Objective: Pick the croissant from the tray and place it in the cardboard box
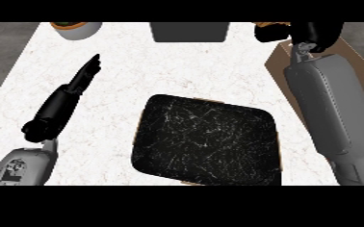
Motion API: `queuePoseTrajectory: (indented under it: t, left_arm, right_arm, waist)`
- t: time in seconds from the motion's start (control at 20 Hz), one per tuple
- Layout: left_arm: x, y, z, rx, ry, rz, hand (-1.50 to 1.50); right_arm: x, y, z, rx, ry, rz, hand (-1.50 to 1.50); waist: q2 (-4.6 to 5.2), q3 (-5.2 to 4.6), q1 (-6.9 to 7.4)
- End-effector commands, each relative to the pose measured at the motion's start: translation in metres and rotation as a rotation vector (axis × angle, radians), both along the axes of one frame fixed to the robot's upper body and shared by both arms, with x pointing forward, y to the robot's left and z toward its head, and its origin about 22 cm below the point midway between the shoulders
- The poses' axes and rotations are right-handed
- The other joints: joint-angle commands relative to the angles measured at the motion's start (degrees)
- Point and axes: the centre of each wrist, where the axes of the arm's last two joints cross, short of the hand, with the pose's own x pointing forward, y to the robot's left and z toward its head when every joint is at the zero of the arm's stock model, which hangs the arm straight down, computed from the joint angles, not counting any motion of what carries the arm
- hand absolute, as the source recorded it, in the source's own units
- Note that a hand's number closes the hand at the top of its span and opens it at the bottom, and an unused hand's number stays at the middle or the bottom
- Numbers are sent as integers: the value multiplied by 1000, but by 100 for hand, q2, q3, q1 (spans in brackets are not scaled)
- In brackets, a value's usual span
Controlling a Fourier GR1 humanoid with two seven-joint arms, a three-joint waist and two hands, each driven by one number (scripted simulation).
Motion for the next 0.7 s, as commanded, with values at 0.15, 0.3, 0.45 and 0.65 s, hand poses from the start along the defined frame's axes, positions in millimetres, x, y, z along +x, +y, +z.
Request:
queuePoseTrajectory:
  t: [0.15, 0.3, 0.45, 0.65]
  left_arm:
    - [8, 6, 7, 2, -11, -11, 0]
    - [-4, -3, -1, 1, 4, -5, 0]
    - [-2, -3, 13, -4, 3, -1, 0]
    - [4, -14, 12, 3, -22, 13, 0]
  right_arm:
    - [7, -79, 5, 28, 3, -141, 150]
    - [-4, -126, 4, -41, 134, -156, 150]
    - [-4, -151, -21, 28, 295, -167, 150]
    - [-11, -182, -30, 101, 491, -125, 150]
  waist:
    - [26, 1, 45]
    - [6, 1, 8]
    - [11, 5, 58]
    - [7, 4, 14]
